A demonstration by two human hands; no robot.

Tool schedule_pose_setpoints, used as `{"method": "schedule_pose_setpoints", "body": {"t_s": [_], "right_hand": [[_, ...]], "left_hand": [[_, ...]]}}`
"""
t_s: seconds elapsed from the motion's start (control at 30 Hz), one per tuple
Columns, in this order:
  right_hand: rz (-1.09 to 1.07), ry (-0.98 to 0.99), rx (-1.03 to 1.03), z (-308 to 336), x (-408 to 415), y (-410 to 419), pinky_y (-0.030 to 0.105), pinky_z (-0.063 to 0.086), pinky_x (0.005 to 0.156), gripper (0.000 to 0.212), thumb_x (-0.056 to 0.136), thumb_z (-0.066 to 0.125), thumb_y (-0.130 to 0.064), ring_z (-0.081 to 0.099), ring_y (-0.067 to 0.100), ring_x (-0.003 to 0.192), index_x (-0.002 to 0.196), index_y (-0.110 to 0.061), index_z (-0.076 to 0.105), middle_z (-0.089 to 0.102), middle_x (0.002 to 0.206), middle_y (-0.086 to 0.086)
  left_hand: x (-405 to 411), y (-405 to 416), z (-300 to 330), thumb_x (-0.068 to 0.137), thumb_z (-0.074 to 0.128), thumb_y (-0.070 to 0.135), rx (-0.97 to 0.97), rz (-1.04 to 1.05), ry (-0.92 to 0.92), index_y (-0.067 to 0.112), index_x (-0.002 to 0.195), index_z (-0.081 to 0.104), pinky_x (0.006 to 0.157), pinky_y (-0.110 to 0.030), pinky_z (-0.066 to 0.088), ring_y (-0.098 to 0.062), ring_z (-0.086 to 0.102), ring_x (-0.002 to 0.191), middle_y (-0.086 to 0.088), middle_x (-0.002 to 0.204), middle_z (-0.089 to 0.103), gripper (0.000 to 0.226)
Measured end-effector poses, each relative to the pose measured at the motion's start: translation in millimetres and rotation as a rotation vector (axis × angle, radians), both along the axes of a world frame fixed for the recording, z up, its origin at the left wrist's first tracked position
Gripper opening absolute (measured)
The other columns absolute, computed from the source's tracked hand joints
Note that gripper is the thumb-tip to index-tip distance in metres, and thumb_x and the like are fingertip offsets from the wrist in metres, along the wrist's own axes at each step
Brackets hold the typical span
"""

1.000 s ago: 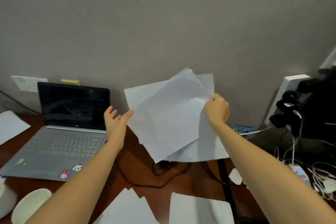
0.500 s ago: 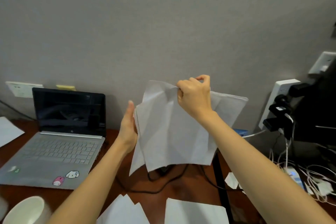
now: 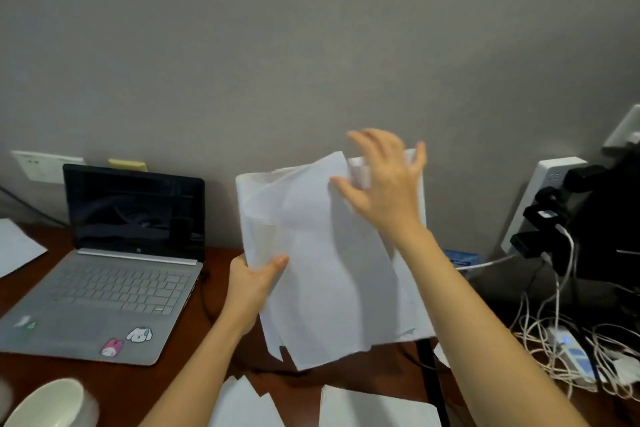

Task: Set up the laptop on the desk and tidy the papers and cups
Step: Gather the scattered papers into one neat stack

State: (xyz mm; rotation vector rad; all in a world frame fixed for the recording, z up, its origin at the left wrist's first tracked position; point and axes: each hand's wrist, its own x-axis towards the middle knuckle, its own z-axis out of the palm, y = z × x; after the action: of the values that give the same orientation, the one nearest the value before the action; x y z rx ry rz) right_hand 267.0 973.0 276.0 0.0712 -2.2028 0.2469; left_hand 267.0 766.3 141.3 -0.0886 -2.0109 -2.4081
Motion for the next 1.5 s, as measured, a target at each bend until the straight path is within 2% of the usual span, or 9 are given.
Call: {"method": "schedule_pose_setpoints", "body": {"t_s": [0.13, 0.23, 0.3, 0.4, 0.67, 0.8, 1.1, 1.3, 1.5], "right_hand": [[0.242, -0.292, -1.091, -40.0, 14.5, 44.7, 0.048, 0.030, 0.110, 0.114, 0.065, 0.078, -0.052, 0.036, 0.017, 0.135, 0.150, -0.037, 0.004, 0.029, 0.153, 0.001], [0.550, -0.579, -1.476, -81.5, 17.0, 52.6, 0.049, 0.047, 0.096, 0.115, 0.054, 0.083, -0.055, 0.057, 0.023, 0.118, 0.149, -0.027, 0.025, 0.053, 0.139, 0.007], [0.627, -0.682, -1.485, -100.1, 16.7, 46.1, 0.038, 0.057, 0.079, 0.099, 0.049, 0.085, -0.056, 0.068, 0.024, 0.102, 0.131, -0.014, 0.051, 0.068, 0.118, 0.006], [0.611, -0.698, -1.502, -110.7, 14.6, 40.5, 0.029, 0.058, 0.064, 0.068, 0.066, 0.075, -0.032, 0.073, 0.022, 0.088, 0.125, -0.005, 0.056, 0.075, 0.100, 0.003], [0.698, -0.812, -1.244, -91.0, 1.5, -4.1, 0.025, 0.057, 0.074, 0.046, 0.068, 0.081, -0.019, 0.069, 0.015, 0.102, 0.109, -0.033, 0.066, 0.073, 0.108, -0.008], [0.696, -0.807, -1.283, -102.4, 5.4, -15.7, 0.030, 0.058, 0.074, 0.033, 0.075, 0.077, -0.008, 0.070, 0.021, 0.099, 0.102, -0.026, 0.071, 0.074, 0.106, 0.002], [0.681, -0.833, -1.353, -127.4, 19.4, -18.5, 0.036, 0.058, 0.081, 0.029, 0.077, 0.076, -0.009, 0.070, 0.025, 0.099, 0.103, -0.020, 0.072, 0.074, 0.106, 0.006], [0.599, -0.878, -1.339, -145.9, 33.1, -22.4, 0.033, 0.056, 0.081, 0.035, 0.076, 0.075, -0.004, 0.068, 0.023, 0.100, 0.107, -0.017, 0.067, 0.072, 0.108, 0.007], [0.709, -0.714, -1.376, -111.2, 31.1, -21.2, 0.046, 0.054, 0.090, 0.037, 0.077, 0.075, -0.005, 0.065, 0.029, 0.108, 0.110, -0.020, 0.066, 0.069, 0.116, 0.011]], "left_hand": [[-9.5, -25.9, -0.6, 0.072, 0.078, 0.015, 0.054, 0.045, -0.003, 0.024, 0.092, 0.068, 0.059, -0.020, 0.058, -0.011, 0.073, 0.081, 0.008, 0.086, 0.076, 0.024], [-14.4, -32.8, 1.4, 0.072, 0.078, 0.013, 0.035, 0.045, 0.008, 0.026, 0.087, 0.068, 0.055, -0.017, 0.056, -0.009, 0.073, 0.077, 0.012, 0.081, 0.076, 0.022], [-18.0, -33.8, 4.1, 0.074, 0.077, 0.010, 0.030, 0.067, 0.015, 0.024, 0.086, 0.068, 0.055, -0.017, 0.056, -0.010, 0.073, 0.075, 0.009, 0.079, 0.076, 0.021], [-22.9, -38.5, 10.1, 0.077, 0.075, 0.008, 0.056, 0.141, 0.027, 0.023, 0.088, 0.066, 0.056, -0.017, 0.056, -0.009, 0.072, 0.074, 0.005, 0.085, 0.073, 0.021], [-18.9, -44.6, 14.6, 0.076, 0.074, 0.011, -0.010, 0.049, 0.115, 0.020, 0.093, 0.067, 0.066, -0.028, 0.058, -0.016, 0.069, 0.079, 0.002, 0.089, 0.072, 0.020], [-10.9, -53.7, 3.4, 0.081, 0.067, 0.002, 0.094, 0.128, 0.083, 0.022, 0.094, 0.068, 0.062, -0.023, 0.058, -0.011, 0.071, 0.073, 0.007, 0.083, 0.076, 0.024], [0.5, -69.2, -14.8, 0.074, 0.074, 0.006, 0.024, 0.127, 0.027, 0.021, 0.092, 0.068, 0.056, -0.018, 0.056, -0.006, 0.072, 0.071, 0.001, 0.086, 0.075, 0.024], [13.6, -66.6, -46.8, 0.071, 0.079, 0.009, -0.190, 0.079, -0.136, 0.005, 0.115, 0.060, 0.075, -0.029, 0.051, -0.027, 0.063, 0.100, -0.010, 0.106, 0.067, 0.048], [4.1, -54.7, 2.3, 0.067, 0.082, 0.005, -0.165, 0.130, 0.049, 0.021, 0.090, 0.063, 0.056, -0.011, 0.052, -0.001, 0.066, 0.074, 0.011, 0.085, 0.070, 0.033]]}}
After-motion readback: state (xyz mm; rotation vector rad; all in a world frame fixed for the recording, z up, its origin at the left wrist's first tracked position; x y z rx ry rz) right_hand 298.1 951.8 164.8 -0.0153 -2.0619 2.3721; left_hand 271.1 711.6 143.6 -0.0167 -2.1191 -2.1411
